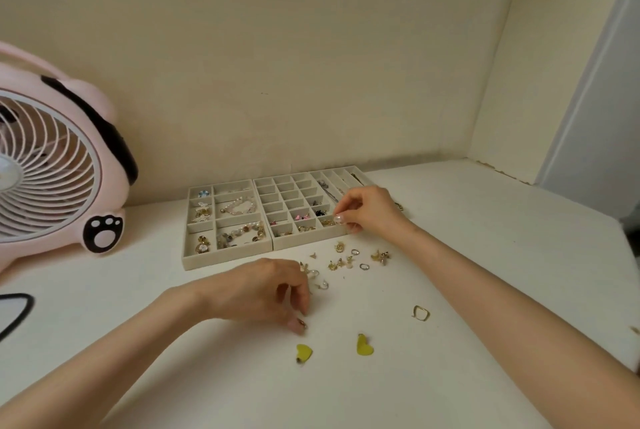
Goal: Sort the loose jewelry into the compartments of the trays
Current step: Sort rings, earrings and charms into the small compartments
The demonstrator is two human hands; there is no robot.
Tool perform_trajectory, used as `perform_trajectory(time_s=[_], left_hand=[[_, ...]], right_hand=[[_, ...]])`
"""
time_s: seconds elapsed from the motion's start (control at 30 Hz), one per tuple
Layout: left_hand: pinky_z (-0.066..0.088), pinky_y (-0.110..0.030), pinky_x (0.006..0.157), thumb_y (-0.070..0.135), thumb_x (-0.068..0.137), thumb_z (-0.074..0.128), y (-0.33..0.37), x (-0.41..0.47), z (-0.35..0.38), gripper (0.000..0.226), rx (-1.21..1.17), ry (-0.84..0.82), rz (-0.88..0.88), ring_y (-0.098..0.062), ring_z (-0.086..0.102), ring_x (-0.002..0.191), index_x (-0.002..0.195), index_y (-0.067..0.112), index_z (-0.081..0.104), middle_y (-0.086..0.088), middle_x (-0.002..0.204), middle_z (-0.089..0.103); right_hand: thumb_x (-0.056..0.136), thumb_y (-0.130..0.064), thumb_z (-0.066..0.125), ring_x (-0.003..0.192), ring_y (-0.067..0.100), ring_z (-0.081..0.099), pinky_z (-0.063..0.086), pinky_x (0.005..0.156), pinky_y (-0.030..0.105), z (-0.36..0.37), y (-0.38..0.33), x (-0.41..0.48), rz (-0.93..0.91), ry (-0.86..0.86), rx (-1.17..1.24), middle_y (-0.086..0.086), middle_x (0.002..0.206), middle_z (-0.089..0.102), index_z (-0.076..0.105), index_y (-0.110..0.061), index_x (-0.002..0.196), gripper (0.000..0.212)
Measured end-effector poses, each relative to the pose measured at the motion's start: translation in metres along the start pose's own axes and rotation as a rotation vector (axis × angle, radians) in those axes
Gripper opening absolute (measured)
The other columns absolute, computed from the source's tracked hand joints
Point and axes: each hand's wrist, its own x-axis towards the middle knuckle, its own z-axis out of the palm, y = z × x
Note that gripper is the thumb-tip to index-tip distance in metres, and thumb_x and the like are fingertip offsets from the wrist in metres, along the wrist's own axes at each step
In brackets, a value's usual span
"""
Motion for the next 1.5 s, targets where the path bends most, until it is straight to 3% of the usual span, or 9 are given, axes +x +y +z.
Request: perform_trajectory(time_s=[0.27,0.37,0.57,0.67,0.8,0.93,1.07,1.33,1.5], left_hand=[[0.039,-0.012,0.066,0.043,0.079,0.069,-0.011,0.002,0.007,0.019,0.061,0.124,0.001,-0.001,0.050,0.076,0.089,0.029,0.061,0.016,0.090,0.055],[0.042,-0.015,0.068,0.034,0.082,0.067,-0.014,-0.001,0.008,0.014,0.025,0.231,-0.004,-0.002,0.050,0.076,0.092,0.026,0.062,0.017,0.088,0.055],[0.047,-0.023,0.072,0.025,0.087,0.063,-0.017,-0.003,0.008,0.003,-0.007,0.369,0.013,-0.009,0.053,0.075,0.089,0.026,0.062,0.012,0.088,0.056],[0.045,-0.018,0.068,0.024,0.087,0.062,-0.016,-0.002,0.008,0.003,-0.012,0.395,0.019,-0.009,0.053,0.076,0.089,0.026,0.062,0.010,0.090,0.058],[0.037,-0.009,0.063,0.020,0.088,0.061,-0.009,0.003,0.007,0.005,-0.019,0.406,0.030,-0.006,0.051,0.079,0.092,0.023,0.063,0.013,0.090,0.058],[0.038,-0.009,0.063,0.022,0.086,0.063,0.000,0.015,0.007,0.006,0.018,0.366,0.079,-0.008,0.052,0.076,0.092,0.023,0.062,0.013,0.089,0.058],[0.044,-0.018,0.068,0.026,0.086,0.064,0.021,0.042,0.013,0.014,0.044,0.269,0.131,-0.008,0.053,0.074,0.097,0.020,0.062,0.009,0.091,0.058],[0.035,-0.022,0.072,0.036,0.083,0.067,0.075,0.100,0.047,0.036,0.106,0.088,0.166,-0.007,0.042,0.082,0.112,0.018,0.057,0.001,0.107,0.053],[0.036,-0.022,0.075,0.028,0.082,0.068,0.080,0.111,0.061,0.027,0.079,0.069,0.155,-0.009,0.044,0.086,0.103,0.014,0.058,-0.002,0.108,0.051]], right_hand=[[0.079,-0.013,0.073,0.087,0.013,0.064,0.051,0.084,0.032,0.029,-0.027,0.060,-0.046,0.005,-0.147,-0.003,0.086,0.070,0.070,-0.016,0.079,0.004],[0.081,-0.015,0.072,0.093,0.014,0.064,0.050,0.086,0.033,0.044,-0.031,0.081,-0.020,-0.004,-0.234,-0.001,0.096,0.072,0.073,-0.015,0.080,0.001],[0.081,-0.009,0.066,0.088,0.015,0.065,0.052,0.083,0.032,0.058,-0.024,0.097,0.083,-0.093,-0.415,-0.001,0.094,0.073,0.077,-0.014,0.082,0.013],[0.082,-0.013,0.069,0.095,0.015,0.065,0.051,0.087,0.032,0.060,-0.018,0.095,0.083,-0.094,-0.442,-0.002,0.100,0.072,0.076,-0.016,0.086,0.009],[0.083,-0.014,0.068,0.090,0.013,0.065,0.047,0.074,0.026,0.045,-0.018,0.086,0.039,-0.029,-0.425,-0.005,0.094,0.072,0.074,-0.022,0.085,0.011],[0.084,-0.022,0.069,0.094,0.013,0.062,0.048,0.085,0.030,0.012,-0.018,0.065,-0.042,0.017,-0.369,-0.004,0.099,0.071,0.073,-0.021,0.091,0.009],[0.083,-0.023,0.070,0.085,0.009,0.059,0.048,0.083,0.031,-0.016,-0.006,0.029,-0.050,-0.029,-0.289,-0.008,0.087,0.067,0.073,-0.020,0.087,0.006],[0.082,-0.017,0.071,0.069,-0.003,0.054,0.041,0.063,0.012,-0.045,0.023,-0.025,0.002,0.009,-0.150,-0.012,0.078,0.065,0.074,-0.015,0.087,0.007],[0.082,-0.011,0.069,0.056,-0.011,0.052,0.044,0.052,0.009,-0.053,0.036,-0.047,0.014,0.037,-0.082,-0.004,0.076,0.067,0.074,-0.010,0.086,0.006]])
